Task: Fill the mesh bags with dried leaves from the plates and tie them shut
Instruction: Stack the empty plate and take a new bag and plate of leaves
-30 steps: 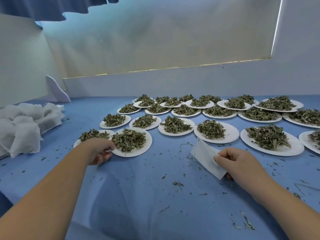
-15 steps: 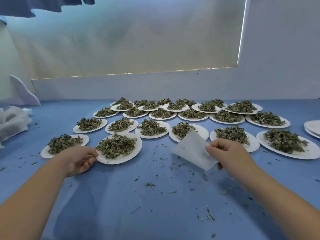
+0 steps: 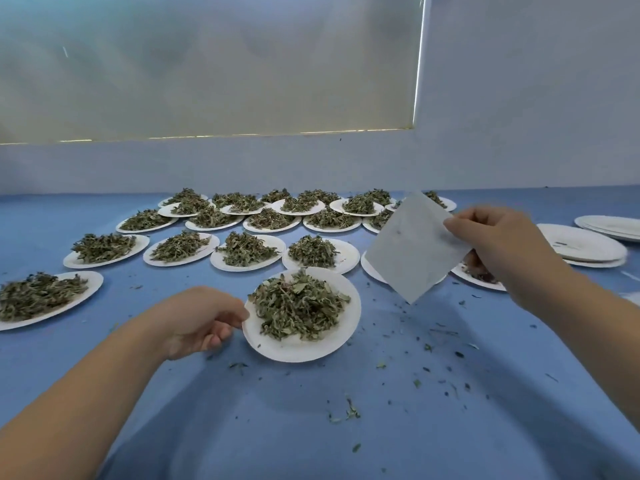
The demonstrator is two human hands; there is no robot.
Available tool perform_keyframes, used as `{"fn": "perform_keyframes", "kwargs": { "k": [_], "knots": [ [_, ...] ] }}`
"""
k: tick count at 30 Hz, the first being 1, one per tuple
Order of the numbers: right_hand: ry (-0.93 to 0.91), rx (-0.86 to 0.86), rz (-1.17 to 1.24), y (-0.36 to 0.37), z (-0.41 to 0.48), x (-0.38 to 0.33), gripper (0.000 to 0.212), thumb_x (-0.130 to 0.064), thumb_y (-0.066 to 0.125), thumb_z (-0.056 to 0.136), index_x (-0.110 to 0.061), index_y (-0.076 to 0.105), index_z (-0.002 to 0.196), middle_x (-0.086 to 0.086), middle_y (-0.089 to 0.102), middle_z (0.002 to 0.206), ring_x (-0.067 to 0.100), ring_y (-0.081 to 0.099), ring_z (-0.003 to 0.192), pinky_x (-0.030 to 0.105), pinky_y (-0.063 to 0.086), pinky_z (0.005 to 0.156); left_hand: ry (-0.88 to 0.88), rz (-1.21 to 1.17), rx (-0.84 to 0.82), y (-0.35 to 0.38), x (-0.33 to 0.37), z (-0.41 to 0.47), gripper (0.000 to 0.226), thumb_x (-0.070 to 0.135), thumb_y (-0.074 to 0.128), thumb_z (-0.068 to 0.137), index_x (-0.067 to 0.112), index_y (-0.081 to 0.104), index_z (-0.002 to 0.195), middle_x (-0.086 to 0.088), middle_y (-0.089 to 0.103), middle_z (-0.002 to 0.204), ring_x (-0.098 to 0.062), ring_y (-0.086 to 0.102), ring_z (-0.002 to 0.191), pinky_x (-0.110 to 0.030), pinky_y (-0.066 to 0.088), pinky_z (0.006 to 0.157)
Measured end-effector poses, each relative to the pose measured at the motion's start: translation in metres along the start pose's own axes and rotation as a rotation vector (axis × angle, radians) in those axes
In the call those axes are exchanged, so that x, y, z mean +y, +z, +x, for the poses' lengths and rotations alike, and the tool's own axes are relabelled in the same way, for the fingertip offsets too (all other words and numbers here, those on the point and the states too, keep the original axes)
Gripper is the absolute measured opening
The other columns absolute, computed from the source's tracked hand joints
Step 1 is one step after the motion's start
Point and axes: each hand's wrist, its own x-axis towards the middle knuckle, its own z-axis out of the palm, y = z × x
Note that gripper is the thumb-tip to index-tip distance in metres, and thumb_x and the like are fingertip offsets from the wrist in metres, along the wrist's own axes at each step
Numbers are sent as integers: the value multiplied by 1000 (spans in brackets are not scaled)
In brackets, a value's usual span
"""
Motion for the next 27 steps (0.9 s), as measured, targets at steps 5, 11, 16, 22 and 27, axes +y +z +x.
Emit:
{"fn": "perform_keyframes", "kwargs": {
  "k": [5,11,16,22,27],
  "knots": [
    [-67,15,-7,-7,0,-12,20,-27,64,85,-21,64,66,3,52,49,20,42,48,33,34,52,21,84,-170,40,6,-12,10,3,62,86,5,53,82,-6,52,56,-12,49,40,-18,40,35],
    [-152,-70,-22,6,-4,-20,15,-20,63,88,-12,64,75,-5,50,44,9,45,35,17,35,37,29,119,-258,73,10,-21,6,-1,60,86,2,57,82,-10,55,53,-15,53,41,-20,46,39],
    [-180,-202,-42,21,-7,-23,12,-22,64,89,-17,67,78,-7,59,58,11,52,40,21,38,40,62,160,-258,88,12,-26,13,0,61,87,-3,62,100,-12,61,57,-16,58,42,-21,48,42],
    [-265,-328,-126,49,-10,-23,10,-24,64,90,-22,67,80,-11,63,69,12,61,48,17,44,45,206,376,-123,88,10,-28,12,16,69,86,5,71,87,-15,71,68,-20,62,46,-24,51,48],
    [-326,-435,-189,78,-11,-25,12,-24,62,90,-23,66,79,-16,65,71,4,63,52,21,50,49,361,502,38,88,8,-38,14,23,61,89,16,69,80,-12,71,69,-21,59,45,-30,54,48]
  ]
}}
